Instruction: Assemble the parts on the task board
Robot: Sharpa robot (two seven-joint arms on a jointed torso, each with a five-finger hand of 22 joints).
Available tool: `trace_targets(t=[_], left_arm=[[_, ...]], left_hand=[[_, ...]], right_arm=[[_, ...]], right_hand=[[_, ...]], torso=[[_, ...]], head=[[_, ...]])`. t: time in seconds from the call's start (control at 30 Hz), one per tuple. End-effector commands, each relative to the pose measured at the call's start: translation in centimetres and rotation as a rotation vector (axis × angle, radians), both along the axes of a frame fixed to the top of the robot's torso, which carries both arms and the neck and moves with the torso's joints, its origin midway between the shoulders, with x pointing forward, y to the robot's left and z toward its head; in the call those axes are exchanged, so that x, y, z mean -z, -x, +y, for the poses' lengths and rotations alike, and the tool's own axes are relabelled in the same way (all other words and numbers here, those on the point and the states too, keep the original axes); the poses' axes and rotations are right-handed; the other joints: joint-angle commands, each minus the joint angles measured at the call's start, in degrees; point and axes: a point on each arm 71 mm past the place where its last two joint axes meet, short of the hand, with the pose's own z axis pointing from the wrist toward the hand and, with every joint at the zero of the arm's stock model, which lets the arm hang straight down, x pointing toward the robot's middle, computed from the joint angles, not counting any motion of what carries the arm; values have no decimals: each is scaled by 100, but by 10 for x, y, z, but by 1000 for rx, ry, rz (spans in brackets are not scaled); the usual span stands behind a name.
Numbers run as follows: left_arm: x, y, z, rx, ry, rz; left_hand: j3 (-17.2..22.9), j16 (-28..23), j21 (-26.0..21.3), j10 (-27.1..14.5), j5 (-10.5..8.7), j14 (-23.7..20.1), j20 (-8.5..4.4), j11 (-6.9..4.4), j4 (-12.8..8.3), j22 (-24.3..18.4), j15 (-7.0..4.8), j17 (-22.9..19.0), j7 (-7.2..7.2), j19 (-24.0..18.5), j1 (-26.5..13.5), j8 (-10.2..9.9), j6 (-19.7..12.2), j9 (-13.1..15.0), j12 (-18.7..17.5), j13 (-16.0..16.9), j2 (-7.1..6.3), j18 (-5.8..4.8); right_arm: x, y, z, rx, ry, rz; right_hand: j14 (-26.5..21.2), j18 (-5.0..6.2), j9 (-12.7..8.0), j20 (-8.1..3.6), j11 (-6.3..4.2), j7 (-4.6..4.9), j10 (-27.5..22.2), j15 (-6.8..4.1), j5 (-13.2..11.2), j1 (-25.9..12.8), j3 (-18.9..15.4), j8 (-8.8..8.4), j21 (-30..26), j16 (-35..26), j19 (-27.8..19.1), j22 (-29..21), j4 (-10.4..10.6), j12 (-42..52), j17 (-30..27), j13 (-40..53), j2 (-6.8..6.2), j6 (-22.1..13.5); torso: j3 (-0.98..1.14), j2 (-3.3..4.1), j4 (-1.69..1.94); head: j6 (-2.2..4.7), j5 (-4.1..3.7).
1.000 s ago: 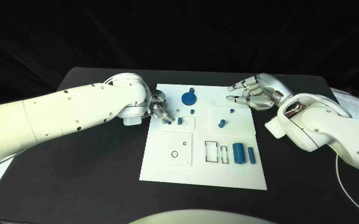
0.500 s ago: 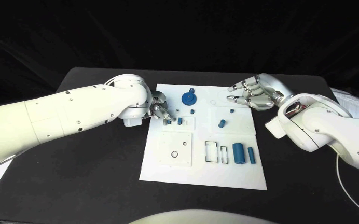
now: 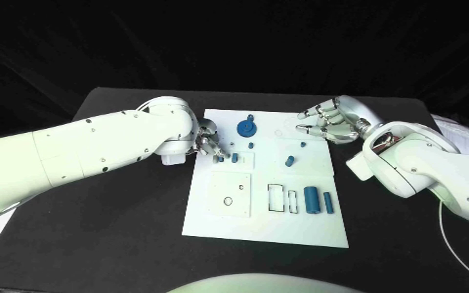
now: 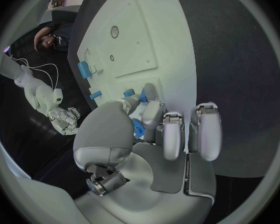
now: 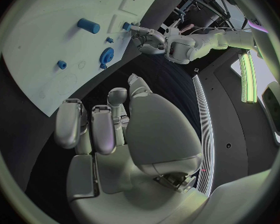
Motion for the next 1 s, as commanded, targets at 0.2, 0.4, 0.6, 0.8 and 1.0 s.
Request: trace_targets(t=[0.2,0.4,0.6,0.8,1.0], left_arm=[[8,4,2,5,-25,30],[6,3,3,-11,-13,13],[4,2,3,-23,9,-10],[-1,3,4,-36,80,-39],[-11,-1,5,-75,237,-129]], left_hand=[[-799,17,13,60,10,592,-40,-7,328,1036,-54,1508,-6,315,-692,-9,119,-4,24,18,-271,-41],[-1211,17,7,62,11,592,-52,-20,317,1035,-67,1508,-20,313,-744,-28,134,-10,7,10,-151,-40],[-1471,17,1,76,10,592,-59,-27,319,1034,-73,1508,-29,312,-690,-32,153,-8,11,21,6,-39],[-1621,17,-71,26,14,592,-62,-22,309,961,-74,1508,-19,268,-586,-53,122,-10,-87,-82,142,-16],[-1881,17,-824,-693,63,592,23,123,319,223,23,1508,152,-189,-286,-201,-293,-55,-1056,-1077,406,191]], right_arm=[[1,0,2,-15,2,1],[1,0,2,-16,2,1],[1,0,3,-18,1,1],[2,0,3,-19,1,2],[2,0,2,-17,2,4]], right_hand=[[225,96,7,5,-4,-9,-21,-9,13,9,-67,20,-34,-30,-37,-10,9,-34,-15,-23,44,34],[225,96,7,5,-4,-9,-21,-9,13,9,-67,20,-34,-30,-37,-10,9,-34,-15,-23,44,34],[225,97,8,5,-4,-9,-17,-9,2,1,-76,19,-37,-32,-39,-14,16,-25,-16,-19,46,33],[225,97,8,5,-4,-9,-17,-9,2,0,-77,19,-38,-32,-40,-14,17,-25,-16,-19,46,33],[225,97,8,5,-4,-9,-17,-9,2,-1,-78,19,-38,-32,-39,-14,18,-27,-15,-21,48,33]], torso=[[-1,-2,2],[-2,0,0],[-4,1,6],[-2,-1,3],[-2,-2,10]], head=[[-9,-5],[-4,-21],[7,-25],[12,-29],[35,-55]])
